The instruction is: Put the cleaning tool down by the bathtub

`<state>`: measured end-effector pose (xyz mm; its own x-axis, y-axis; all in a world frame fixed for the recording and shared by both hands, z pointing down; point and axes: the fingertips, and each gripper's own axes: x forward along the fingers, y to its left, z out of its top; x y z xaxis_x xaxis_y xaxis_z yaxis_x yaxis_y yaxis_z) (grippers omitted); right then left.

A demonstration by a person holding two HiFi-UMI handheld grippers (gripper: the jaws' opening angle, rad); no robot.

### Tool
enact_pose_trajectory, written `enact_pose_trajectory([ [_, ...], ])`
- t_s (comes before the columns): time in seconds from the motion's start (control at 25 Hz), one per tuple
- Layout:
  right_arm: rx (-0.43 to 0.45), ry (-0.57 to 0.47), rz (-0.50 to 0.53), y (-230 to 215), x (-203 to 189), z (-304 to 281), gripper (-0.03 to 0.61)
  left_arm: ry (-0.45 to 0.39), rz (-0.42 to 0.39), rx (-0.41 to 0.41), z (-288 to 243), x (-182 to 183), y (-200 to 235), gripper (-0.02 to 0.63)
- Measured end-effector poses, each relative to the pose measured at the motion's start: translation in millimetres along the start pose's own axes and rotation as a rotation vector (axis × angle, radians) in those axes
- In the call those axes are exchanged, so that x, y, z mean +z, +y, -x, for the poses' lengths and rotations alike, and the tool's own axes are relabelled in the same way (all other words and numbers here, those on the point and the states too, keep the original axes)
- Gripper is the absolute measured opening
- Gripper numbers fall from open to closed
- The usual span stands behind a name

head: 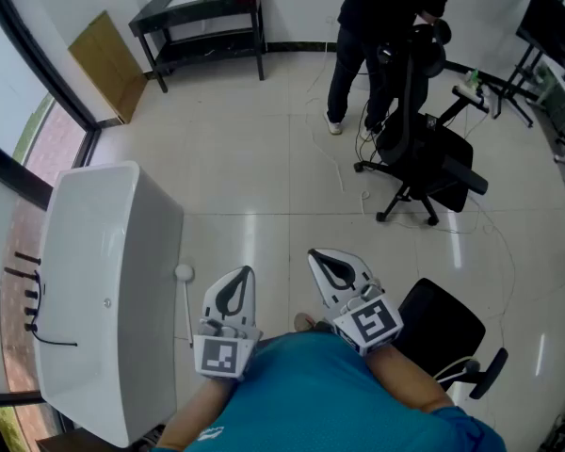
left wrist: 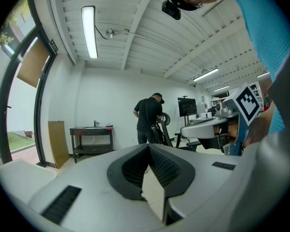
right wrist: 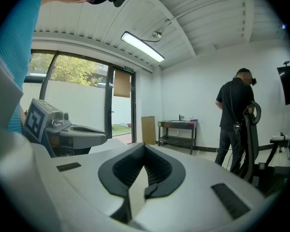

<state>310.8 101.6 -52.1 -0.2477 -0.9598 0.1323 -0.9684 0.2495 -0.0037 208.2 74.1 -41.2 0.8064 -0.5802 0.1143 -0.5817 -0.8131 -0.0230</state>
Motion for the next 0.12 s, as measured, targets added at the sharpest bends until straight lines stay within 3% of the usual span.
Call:
enact_pose_trajectory([
  [0.12, 0.013, -0.008, 0.000, 1.6, -5.2, -0.8, -0.018, -0.003, -0.005, -0.001, -0.1, -0.3, 0.9, -0.005],
])
